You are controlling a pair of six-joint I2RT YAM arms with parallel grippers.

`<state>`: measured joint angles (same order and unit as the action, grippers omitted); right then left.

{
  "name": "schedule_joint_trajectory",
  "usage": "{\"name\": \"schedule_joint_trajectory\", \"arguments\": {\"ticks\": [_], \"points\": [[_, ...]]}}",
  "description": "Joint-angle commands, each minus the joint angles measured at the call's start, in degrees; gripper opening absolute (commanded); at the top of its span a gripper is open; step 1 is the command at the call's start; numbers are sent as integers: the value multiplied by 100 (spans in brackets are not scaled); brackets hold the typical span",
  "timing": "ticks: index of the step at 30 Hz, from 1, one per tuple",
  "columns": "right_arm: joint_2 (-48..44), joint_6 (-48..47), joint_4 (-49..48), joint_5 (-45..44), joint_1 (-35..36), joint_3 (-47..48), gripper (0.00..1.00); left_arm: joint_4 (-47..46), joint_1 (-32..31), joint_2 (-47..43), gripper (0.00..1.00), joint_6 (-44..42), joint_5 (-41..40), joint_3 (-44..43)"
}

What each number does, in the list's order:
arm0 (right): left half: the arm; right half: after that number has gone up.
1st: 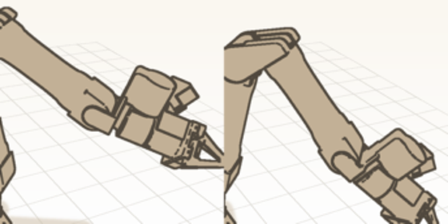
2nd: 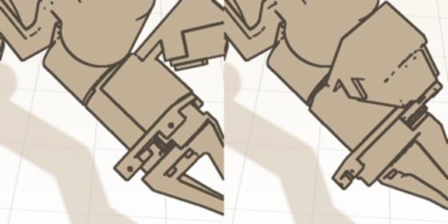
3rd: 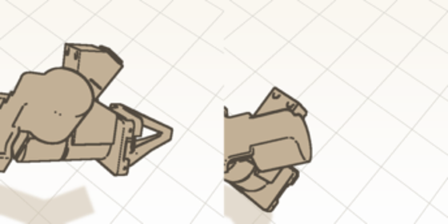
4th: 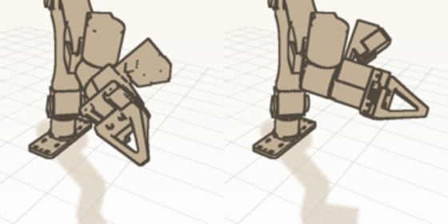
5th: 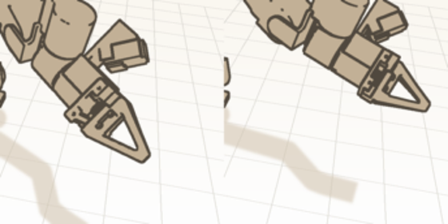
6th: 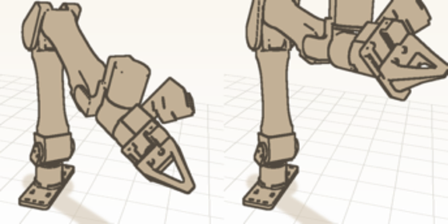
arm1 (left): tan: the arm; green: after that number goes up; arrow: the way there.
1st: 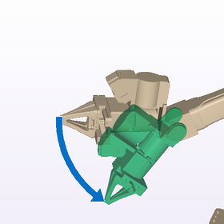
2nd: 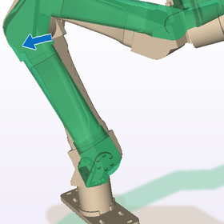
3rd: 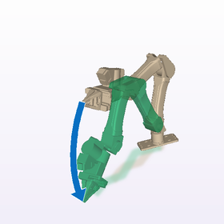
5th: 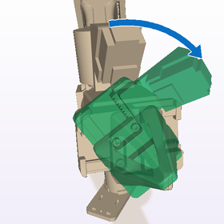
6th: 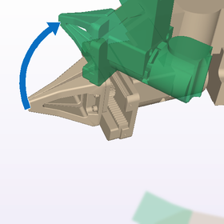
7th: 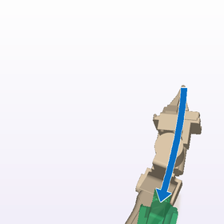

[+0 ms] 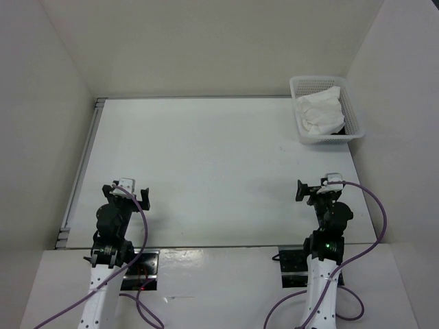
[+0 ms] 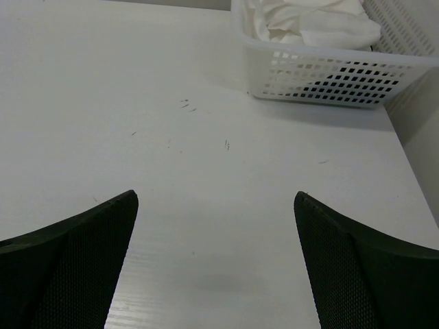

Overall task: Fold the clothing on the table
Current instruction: Grab the skirt from the pile

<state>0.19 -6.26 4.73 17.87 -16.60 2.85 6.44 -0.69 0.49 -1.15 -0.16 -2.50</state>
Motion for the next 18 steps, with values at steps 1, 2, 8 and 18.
{"name": "schedule_joint_trajectory", "arguments": {"ticks": [1,2,8,18], "points": [[-476,29,-122,-108,104,-276,98,-116,-19,-805,100,71,-54,241],[-476,29,-122,-108,104,-276,98,-116,-19,-805,100,71,-54,241],[-476,29,-122,-108,104,-276,98,-116,-19,-805,100,71,-54,241],[-476,492,-244,-272,52,1234,98,-116,-19,-805,100,71,-54,241]]}}
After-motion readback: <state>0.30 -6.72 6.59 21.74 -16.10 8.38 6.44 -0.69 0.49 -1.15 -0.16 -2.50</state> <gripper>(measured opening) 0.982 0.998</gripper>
